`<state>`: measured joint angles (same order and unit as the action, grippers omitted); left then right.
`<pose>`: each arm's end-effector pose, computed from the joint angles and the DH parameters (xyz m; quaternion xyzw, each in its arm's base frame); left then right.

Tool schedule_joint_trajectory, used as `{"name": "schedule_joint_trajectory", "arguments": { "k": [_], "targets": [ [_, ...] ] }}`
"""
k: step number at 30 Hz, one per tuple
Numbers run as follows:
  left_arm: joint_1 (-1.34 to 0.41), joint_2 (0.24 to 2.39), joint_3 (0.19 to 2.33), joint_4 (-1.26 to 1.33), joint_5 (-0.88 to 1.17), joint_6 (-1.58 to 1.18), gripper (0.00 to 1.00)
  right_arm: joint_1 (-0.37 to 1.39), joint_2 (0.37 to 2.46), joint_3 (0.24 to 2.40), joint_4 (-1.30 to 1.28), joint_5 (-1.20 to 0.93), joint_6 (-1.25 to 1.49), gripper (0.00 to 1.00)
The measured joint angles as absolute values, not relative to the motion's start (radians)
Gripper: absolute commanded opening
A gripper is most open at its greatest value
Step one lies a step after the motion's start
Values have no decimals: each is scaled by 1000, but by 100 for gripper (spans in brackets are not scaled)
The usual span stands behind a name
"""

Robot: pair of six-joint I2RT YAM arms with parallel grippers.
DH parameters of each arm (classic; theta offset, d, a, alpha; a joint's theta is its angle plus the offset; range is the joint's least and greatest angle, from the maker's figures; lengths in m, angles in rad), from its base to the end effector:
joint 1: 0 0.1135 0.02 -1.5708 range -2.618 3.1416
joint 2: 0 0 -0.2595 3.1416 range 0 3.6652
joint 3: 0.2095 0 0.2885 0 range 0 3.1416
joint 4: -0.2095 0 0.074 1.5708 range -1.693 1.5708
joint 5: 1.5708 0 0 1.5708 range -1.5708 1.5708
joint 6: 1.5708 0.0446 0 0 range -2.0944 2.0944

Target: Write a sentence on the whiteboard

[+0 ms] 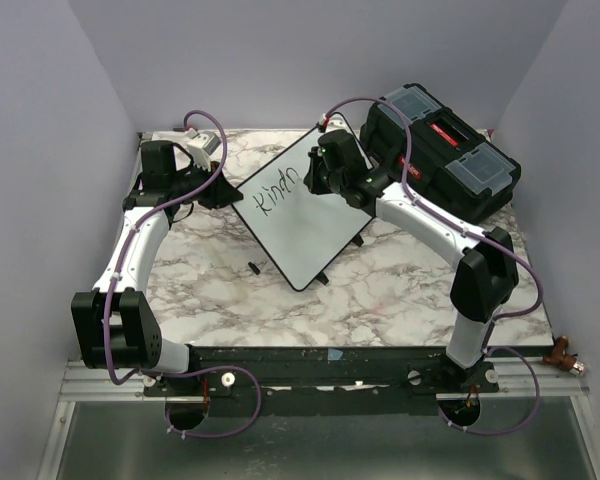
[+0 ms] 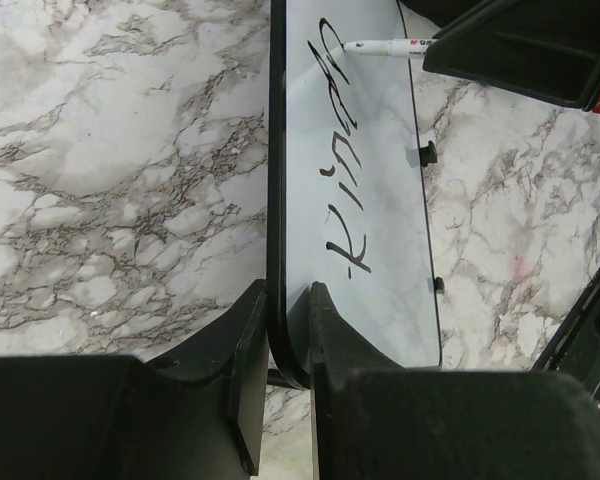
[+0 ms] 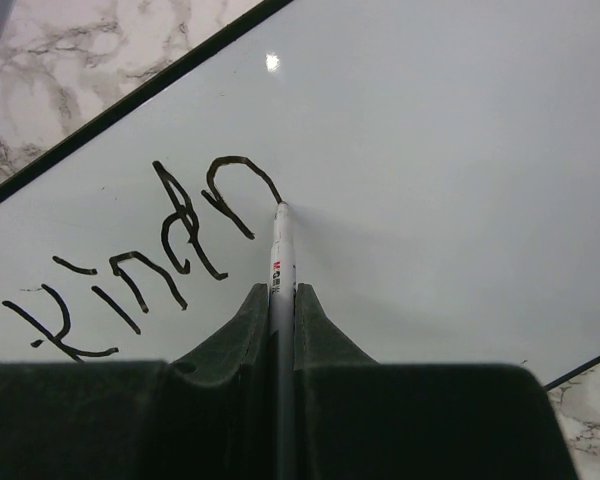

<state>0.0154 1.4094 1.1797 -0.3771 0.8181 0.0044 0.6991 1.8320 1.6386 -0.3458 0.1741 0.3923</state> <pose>0.3530 -0.0271 0.3042 0.1799 0.8140 -0.3482 0.4288 0.3698 0.3008 0.3083 -0.0900 0.8630 0.1904 0.4593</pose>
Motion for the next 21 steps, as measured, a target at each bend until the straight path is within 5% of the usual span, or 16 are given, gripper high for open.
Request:
{"name": "schedule_joint_trajectory", "arguments": {
  "k": [21],
  "targets": [
    [-1,1382,1180,-376,818,32,0,699,1760,1611,-360,218,389,1]
  ]
}}
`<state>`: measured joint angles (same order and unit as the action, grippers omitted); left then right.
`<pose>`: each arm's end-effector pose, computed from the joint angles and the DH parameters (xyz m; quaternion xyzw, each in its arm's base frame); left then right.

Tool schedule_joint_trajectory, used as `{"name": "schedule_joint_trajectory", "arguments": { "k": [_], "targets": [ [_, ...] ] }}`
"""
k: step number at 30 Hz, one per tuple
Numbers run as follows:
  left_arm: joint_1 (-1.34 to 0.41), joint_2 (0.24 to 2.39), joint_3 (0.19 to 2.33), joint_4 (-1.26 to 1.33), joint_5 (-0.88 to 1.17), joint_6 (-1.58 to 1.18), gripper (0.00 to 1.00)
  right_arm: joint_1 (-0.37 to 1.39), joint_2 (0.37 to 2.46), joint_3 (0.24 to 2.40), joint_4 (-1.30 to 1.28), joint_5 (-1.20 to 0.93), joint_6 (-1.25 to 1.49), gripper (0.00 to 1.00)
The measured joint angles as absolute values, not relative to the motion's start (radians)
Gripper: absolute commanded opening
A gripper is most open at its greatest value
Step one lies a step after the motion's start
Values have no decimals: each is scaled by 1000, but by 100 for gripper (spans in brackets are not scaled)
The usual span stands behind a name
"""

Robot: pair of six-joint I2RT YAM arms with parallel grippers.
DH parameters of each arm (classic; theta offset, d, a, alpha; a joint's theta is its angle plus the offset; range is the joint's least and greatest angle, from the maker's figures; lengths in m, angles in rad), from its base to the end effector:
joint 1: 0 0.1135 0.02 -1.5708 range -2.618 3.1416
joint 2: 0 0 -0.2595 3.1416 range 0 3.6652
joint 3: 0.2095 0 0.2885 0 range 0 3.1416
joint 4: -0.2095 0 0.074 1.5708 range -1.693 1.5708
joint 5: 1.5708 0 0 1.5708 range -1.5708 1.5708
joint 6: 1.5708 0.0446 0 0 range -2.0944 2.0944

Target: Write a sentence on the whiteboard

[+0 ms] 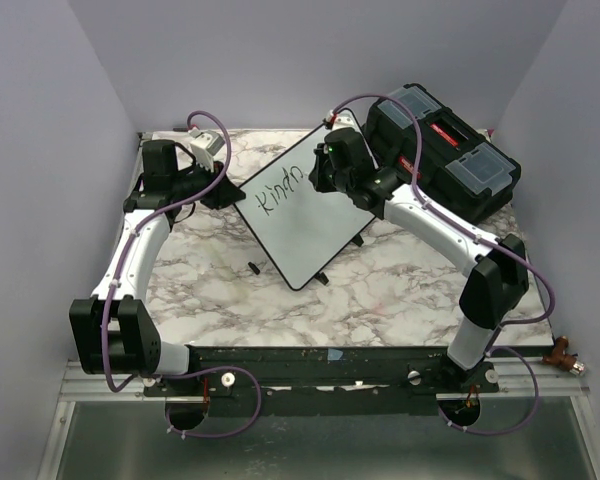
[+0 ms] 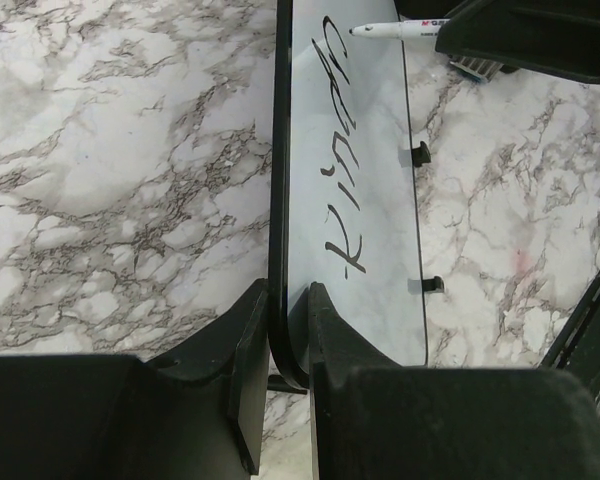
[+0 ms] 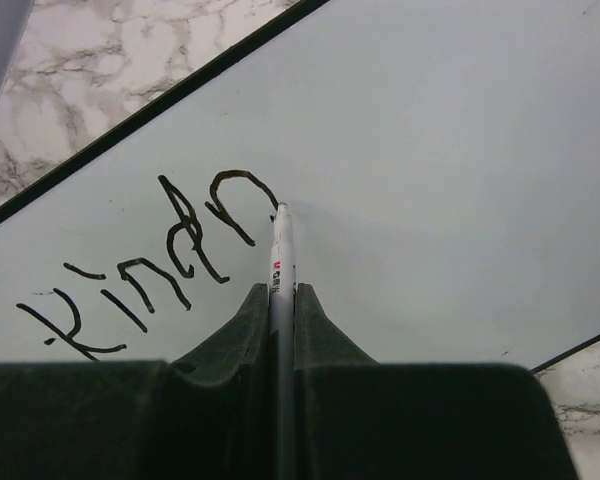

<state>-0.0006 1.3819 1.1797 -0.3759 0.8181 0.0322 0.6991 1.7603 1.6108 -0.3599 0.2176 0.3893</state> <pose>0.3473 -0.0328 0.3134 0.2026 0.8036 -0.3428 0.4424 0.3579 0.2883 0.3283 -0.0780 0.8556 0.1804 0.4789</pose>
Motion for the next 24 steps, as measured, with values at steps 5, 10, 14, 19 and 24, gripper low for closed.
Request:
{"name": "schedule_joint_trajectory", "arguments": {
  "k": [5,10,14,19,24],
  "targets": [
    [-20,1370,1180,-368,818,38,0,699,1761,1624,-362,230,380,1],
    [-27,1361,1180,-368,816,41,0,699,1762,1656,-361,240,373,1],
    [-28,1359,1180,-367,813,41,0,699,1767,1664,-361,244,371,1],
    [-28,1359,1180,-367,811,41,0,699,1777,1664,-362,248,365,1],
    [-29,1359,1180,-368,811,42,0,698,1784,1664,-361,247,365,1]
  ]
}}
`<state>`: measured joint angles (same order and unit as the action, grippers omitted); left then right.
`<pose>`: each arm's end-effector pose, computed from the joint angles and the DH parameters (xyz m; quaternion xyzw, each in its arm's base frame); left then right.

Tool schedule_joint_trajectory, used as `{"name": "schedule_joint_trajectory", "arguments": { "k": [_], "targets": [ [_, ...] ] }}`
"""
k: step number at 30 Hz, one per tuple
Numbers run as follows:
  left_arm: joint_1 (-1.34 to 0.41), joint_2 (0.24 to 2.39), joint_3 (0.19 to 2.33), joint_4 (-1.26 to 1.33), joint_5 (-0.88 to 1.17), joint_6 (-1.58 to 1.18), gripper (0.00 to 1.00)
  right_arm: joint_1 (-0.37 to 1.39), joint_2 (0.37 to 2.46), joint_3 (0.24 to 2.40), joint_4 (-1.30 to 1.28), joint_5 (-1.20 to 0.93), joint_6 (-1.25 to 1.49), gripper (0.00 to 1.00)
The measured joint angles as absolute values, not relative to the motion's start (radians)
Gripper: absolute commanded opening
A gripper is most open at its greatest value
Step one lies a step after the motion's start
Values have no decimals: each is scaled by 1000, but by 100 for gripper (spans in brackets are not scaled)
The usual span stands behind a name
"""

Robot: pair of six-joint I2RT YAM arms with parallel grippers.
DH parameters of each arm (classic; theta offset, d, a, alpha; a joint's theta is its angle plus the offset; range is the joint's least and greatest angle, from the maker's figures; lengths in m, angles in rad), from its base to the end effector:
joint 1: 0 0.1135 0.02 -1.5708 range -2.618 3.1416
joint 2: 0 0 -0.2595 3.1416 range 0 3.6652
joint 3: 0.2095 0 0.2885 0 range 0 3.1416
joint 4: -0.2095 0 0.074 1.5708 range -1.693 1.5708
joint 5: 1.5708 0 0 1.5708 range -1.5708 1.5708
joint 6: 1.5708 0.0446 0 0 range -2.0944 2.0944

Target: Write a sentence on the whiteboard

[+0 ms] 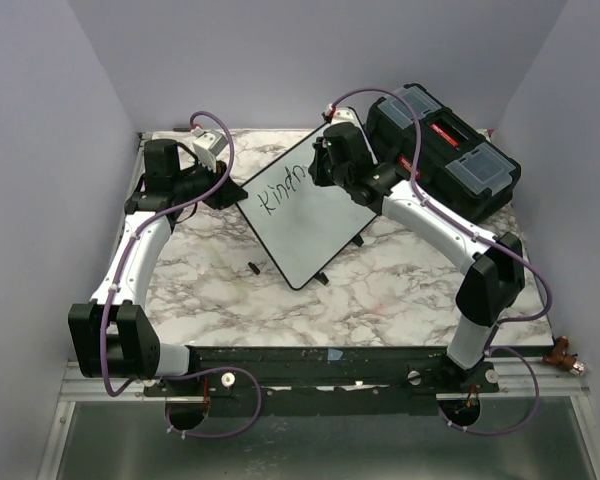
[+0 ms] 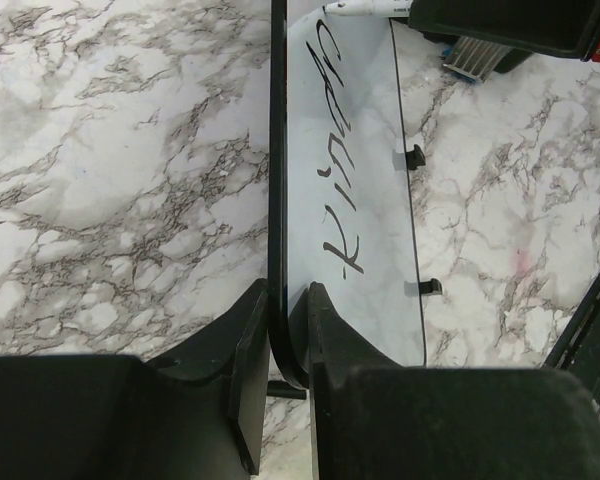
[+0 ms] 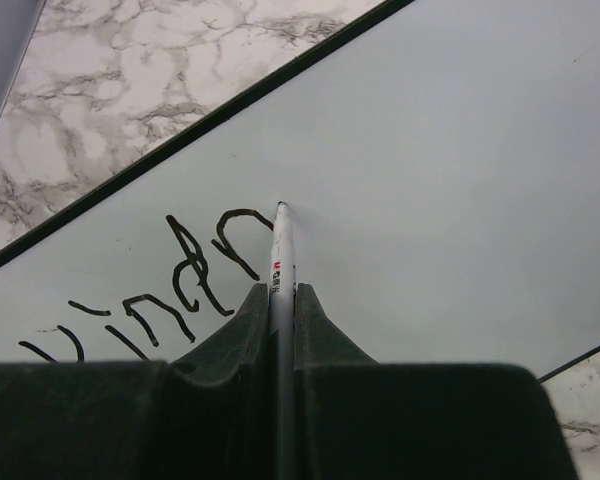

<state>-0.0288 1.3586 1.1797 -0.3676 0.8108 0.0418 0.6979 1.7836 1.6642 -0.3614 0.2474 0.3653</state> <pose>0.3421 -0.0422 0.3216 0.2214 0.7937 -0.3409 0.4526 0.3641 0.2911 0.3389 -0.0774 0.8475 0.1698 0.4969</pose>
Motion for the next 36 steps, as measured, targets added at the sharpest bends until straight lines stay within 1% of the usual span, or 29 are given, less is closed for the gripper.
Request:
{"name": "schedule_joint_trajectory", "arguments": {
  "k": [16,28,36],
  "targets": [
    [-32,1357,1180,-373,792,40,0,679,1814,1672,-361,253,365,1],
    [-32,1357,1180,-376,789,40,0,668,1853,1746,-369,257,365,1],
    [-32,1357,1180,-377,789,40,0,667,1853,1747,-369,218,364,1]
  ]
}}
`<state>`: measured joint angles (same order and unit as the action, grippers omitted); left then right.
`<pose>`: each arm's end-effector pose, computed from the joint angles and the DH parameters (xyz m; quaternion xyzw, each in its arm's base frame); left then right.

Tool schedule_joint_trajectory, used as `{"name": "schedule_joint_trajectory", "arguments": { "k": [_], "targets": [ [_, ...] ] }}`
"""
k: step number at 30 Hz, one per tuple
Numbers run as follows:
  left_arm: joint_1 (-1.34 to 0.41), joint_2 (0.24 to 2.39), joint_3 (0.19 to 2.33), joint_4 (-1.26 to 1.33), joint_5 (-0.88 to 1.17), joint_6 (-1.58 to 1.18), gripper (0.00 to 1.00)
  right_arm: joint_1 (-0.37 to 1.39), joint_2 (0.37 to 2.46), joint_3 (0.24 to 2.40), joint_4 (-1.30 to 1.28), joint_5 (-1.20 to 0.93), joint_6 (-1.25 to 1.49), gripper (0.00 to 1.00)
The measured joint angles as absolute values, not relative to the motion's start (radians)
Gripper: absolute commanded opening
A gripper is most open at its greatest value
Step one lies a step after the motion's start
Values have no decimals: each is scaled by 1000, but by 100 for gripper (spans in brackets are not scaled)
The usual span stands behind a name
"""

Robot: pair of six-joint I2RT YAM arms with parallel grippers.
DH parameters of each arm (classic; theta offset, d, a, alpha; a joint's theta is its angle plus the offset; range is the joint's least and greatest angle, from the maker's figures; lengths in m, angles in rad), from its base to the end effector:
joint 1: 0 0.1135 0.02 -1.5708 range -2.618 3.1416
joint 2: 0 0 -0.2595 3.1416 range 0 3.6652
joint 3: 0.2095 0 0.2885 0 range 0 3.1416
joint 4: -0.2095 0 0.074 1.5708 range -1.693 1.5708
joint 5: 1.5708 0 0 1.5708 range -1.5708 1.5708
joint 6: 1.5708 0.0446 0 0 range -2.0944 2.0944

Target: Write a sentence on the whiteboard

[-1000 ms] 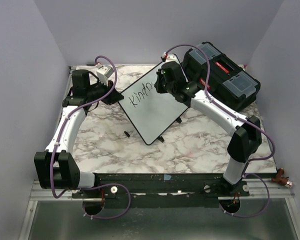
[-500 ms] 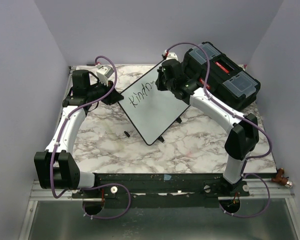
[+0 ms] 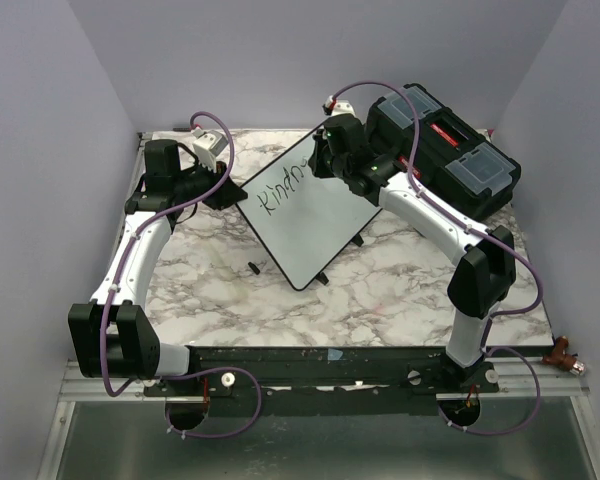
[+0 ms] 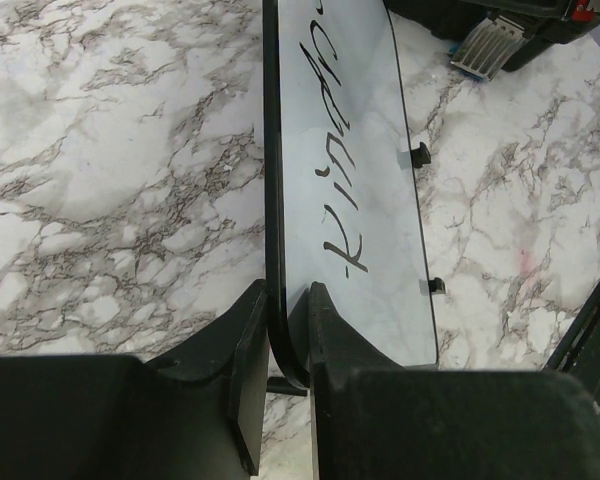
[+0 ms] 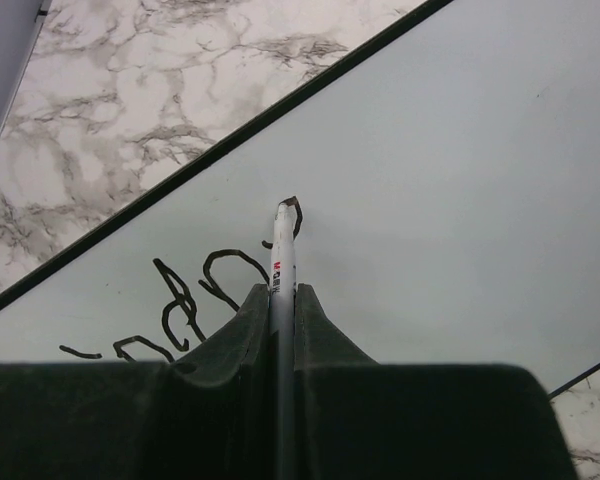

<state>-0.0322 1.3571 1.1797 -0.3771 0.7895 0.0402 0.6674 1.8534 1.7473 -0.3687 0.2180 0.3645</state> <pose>0.3417 -0.0427 0.3209 0.2162 0.7992 -0.3342 0.4505 0.3860 0.2919 0.3387 -0.0720 0.8473 0.1747 0.4963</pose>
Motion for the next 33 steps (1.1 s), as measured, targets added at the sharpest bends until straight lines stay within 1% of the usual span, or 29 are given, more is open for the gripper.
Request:
{"name": "schedule_joint_trajectory", "arguments": {
  "k": [22,28,33],
  "targets": [
    [-32,1357,1180,-392,776,33,0,665,1799,1621,-353,149,374,1],
    [-32,1357,1179,-392,772,33,0,665,1799,1622,-361,198,371,1],
    [-34,1354,1176,-390,772,38,0,659,1808,1664,-398,248,360,1]
  ]
}}
